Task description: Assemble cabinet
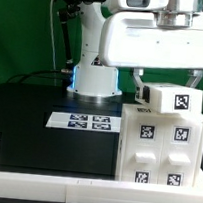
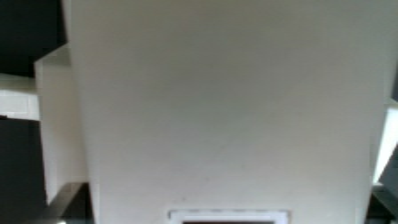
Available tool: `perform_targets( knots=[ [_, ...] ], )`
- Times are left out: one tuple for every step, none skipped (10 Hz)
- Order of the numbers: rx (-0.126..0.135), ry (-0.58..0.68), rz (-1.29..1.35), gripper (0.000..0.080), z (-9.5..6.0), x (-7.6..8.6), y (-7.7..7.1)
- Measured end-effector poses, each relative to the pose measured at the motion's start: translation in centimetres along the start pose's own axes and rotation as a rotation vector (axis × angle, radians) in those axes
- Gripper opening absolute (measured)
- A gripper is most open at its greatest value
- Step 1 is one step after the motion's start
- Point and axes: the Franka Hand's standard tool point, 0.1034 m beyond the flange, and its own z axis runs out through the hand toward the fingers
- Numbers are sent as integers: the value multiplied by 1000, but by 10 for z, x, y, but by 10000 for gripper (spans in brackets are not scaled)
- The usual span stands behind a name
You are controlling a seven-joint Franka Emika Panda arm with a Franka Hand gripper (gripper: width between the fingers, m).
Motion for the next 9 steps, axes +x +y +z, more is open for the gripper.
perform_targets(
  knots=[
    [0,0,3,556,-1,1,0],
    [0,1,5,556,-1,1,-1],
    [0,0,5,556,-1,1,-1],
    [0,0,5,556,-1,1,-1],
    [0,0,5,556,-1,1,-1],
    [0,0,12,556,-1,1,-1],
    [0,0,34,556,-1,1,-1],
    [1,0,39,556,-1,1,-1],
    [1,0,77,556,-1,1,-1]
  ],
)
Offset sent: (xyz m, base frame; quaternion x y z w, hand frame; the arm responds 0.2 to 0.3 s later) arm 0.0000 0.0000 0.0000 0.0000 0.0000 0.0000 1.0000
